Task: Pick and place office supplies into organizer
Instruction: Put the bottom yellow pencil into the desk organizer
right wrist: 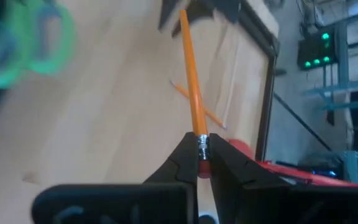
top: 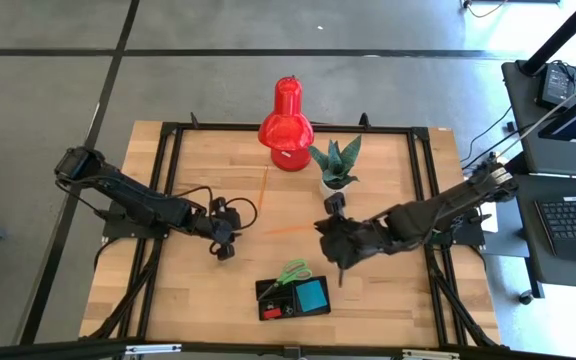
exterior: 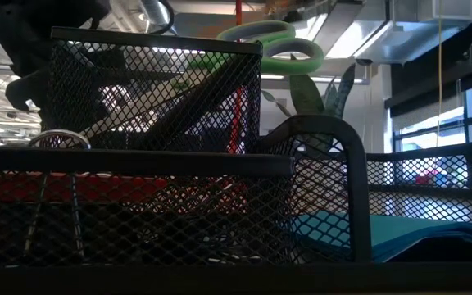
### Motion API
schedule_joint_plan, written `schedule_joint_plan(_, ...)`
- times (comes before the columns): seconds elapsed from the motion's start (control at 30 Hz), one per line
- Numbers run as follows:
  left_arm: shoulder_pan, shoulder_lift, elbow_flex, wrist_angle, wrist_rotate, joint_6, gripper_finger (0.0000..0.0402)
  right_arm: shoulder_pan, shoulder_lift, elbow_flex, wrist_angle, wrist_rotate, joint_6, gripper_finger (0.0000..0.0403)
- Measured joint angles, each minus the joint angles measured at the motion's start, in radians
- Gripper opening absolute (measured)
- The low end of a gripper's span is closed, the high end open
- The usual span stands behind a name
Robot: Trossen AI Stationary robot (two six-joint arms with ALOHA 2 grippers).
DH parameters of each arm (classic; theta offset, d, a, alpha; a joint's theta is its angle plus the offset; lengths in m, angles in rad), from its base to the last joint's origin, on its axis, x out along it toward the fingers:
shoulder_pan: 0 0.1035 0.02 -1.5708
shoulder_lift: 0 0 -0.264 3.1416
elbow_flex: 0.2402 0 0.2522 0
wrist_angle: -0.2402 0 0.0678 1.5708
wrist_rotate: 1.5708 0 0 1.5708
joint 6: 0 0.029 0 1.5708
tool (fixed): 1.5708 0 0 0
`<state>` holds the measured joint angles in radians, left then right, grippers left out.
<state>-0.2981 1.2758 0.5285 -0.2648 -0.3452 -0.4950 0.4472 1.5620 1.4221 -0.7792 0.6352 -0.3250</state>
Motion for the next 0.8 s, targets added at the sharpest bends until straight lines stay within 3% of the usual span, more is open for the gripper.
schedule_joint_plan(0.27, 0.0, 0.0, 0.0, -0.003, -0.03, 0.0, 0.0125, 0.099, 0.055, 0.193, -0.158, -0.016, 0.087, 0.0023)
schedule_joint_plan(0.63, 0.0, 0.0, 0.0, -0.002, -0.073, 0.0, 0.0125, 0.135, 0.336, 0.543, -0.547, -0.06, 0.211, 0.0023)
schedule_joint_plan(0.8, 0.0, 0.0, 0.0, -0.002, -0.073, 0.0, 0.0125, 0.155, 0.432, 0.685, -0.626, -0.075, 0.213, 0.0023)
